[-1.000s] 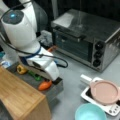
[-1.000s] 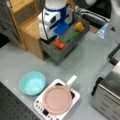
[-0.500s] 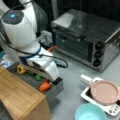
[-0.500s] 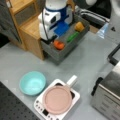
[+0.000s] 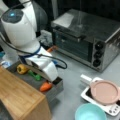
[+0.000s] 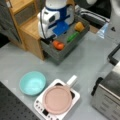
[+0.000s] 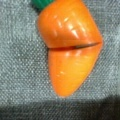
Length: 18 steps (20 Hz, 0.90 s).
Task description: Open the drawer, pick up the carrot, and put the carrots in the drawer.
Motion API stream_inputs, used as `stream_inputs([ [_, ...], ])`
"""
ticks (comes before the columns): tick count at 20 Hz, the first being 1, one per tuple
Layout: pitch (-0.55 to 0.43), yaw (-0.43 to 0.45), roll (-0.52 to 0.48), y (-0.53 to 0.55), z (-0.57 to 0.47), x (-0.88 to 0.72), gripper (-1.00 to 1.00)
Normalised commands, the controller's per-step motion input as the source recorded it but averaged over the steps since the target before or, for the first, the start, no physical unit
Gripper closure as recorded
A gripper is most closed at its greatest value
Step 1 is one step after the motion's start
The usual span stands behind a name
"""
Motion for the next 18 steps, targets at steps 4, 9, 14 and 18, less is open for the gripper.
stream_inputs([
  [4, -0.193, -0.392, 0.018, 0.29, -0.15, -0.35, -1.0],
  [9, -0.232, -0.461, 0.004, 0.44, -0.22, -0.51, -1.0],
  [14, -0.3, -0.445, -0.085, 0.37, -0.21, -0.44, -1.0],
  [18, -0.246, -0.38, -0.022, 0.26, -0.18, -0.25, -1.0],
])
